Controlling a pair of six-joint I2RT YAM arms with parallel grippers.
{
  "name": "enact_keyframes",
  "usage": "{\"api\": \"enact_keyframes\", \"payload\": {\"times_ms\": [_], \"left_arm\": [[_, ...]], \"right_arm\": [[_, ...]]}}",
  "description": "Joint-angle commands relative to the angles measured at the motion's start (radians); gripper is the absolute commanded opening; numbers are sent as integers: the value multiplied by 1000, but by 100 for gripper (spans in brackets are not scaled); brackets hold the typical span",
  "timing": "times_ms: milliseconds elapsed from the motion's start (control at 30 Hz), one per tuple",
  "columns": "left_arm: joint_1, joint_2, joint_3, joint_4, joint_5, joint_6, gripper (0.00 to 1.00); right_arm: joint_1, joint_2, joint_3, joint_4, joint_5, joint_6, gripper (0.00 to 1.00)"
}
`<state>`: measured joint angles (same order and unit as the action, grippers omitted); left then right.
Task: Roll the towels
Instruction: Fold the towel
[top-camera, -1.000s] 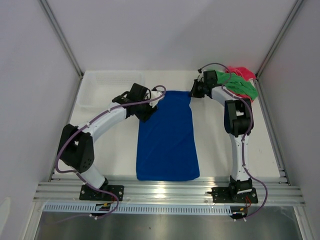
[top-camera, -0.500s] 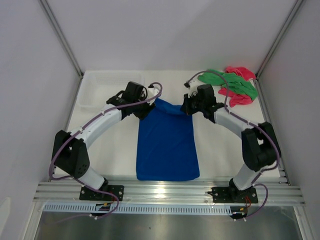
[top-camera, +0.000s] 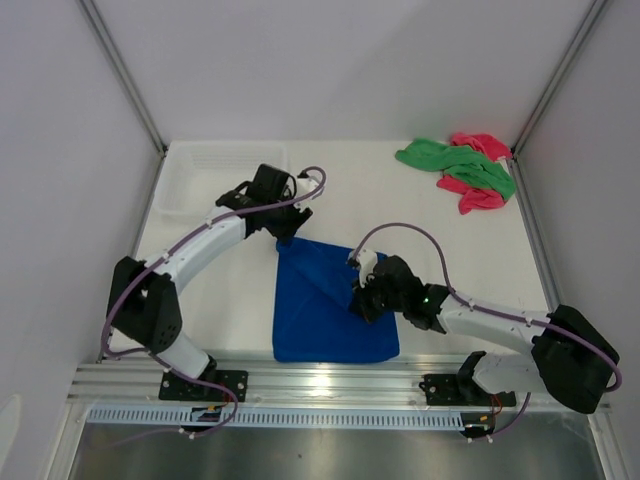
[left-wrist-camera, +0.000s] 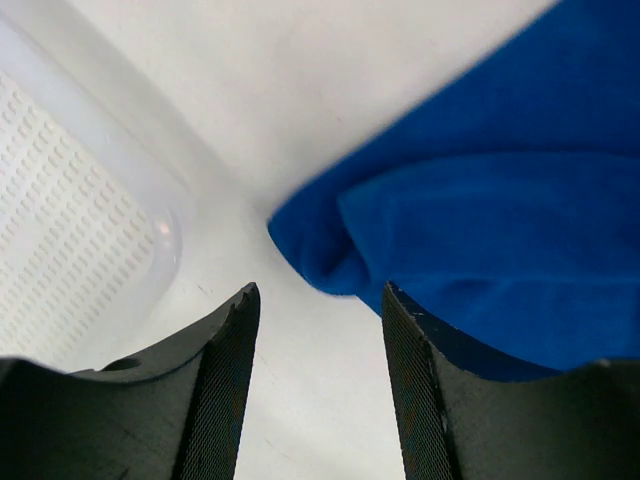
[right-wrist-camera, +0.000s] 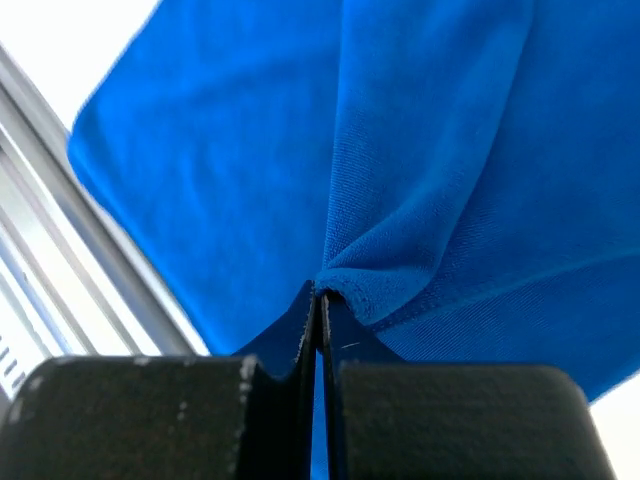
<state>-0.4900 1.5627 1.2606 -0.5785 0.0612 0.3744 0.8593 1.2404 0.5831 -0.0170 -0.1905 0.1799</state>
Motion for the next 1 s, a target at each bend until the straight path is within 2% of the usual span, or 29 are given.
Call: {"api": "enact_keyframes", "payload": {"times_ms": [0, 167, 367, 500, 800, 967], "left_arm": [[1, 86, 109, -27, 17, -3, 56], [-38, 267, 247, -76, 20, 50, 56], [-114, 371, 341, -153, 113, 201, 56], [-122, 511, 494, -378, 135, 205, 56], [-117, 568, 517, -553, 114, 159, 61], [-105, 543, 484, -521, 87, 146, 61]], "right_arm": [[52, -18, -61, 81, 46, 110, 0], [76, 47, -112, 144, 30, 162, 0], [76, 19, -186, 180, 49, 197, 0], [76, -30, -212, 195, 80, 213, 0], [69, -65, -229, 178, 111, 214, 0], [64, -78, -236, 189, 112, 208, 0]]}}
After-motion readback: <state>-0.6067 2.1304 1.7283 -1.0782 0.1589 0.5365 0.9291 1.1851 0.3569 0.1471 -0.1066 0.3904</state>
